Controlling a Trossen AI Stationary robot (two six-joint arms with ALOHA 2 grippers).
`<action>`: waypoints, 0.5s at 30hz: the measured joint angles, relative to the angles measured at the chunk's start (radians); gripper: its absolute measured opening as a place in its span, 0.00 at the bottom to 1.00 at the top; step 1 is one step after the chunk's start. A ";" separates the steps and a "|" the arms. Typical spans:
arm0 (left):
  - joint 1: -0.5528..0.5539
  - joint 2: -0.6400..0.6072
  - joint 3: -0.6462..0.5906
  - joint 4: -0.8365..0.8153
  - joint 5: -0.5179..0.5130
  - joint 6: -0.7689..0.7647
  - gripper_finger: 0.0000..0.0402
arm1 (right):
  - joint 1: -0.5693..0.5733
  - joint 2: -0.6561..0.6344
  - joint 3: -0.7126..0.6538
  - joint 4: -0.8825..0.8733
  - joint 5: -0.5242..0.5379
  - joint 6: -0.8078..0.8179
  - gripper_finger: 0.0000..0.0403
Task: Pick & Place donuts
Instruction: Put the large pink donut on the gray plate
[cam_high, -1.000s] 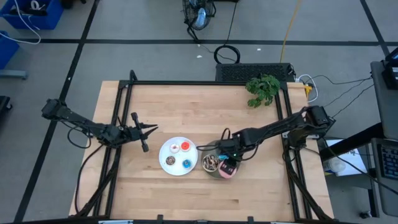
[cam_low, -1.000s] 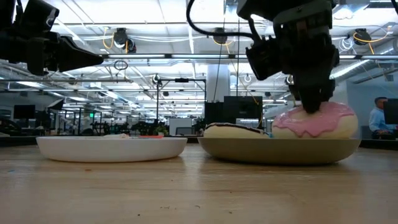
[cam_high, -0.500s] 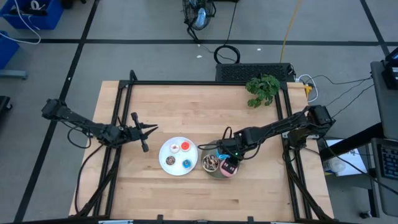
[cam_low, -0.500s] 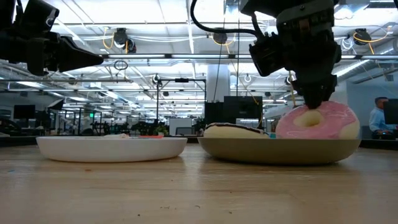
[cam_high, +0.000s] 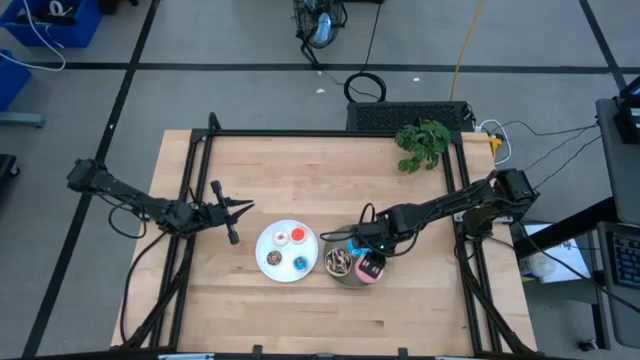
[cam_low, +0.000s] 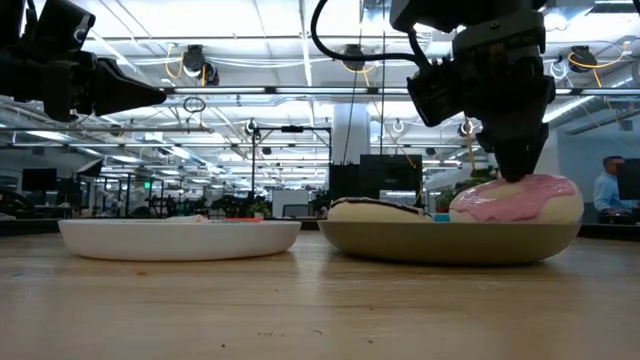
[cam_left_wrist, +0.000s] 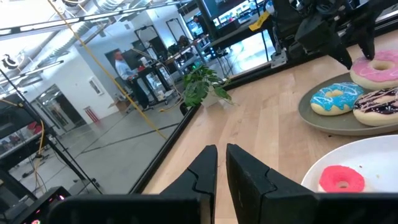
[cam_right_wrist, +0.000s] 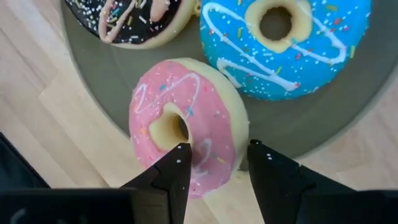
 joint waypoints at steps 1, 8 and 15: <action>0.000 0.000 0.000 0.000 0.000 0.000 0.10 | 0.000 -0.001 0.000 0.000 0.002 0.000 0.36; 0.000 0.000 0.000 0.000 0.000 0.005 0.10 | -0.002 -0.022 0.002 0.036 0.004 -0.002 0.36; 0.000 0.000 0.000 0.001 0.000 0.008 0.10 | -0.025 -0.029 0.019 0.027 0.005 -0.036 0.36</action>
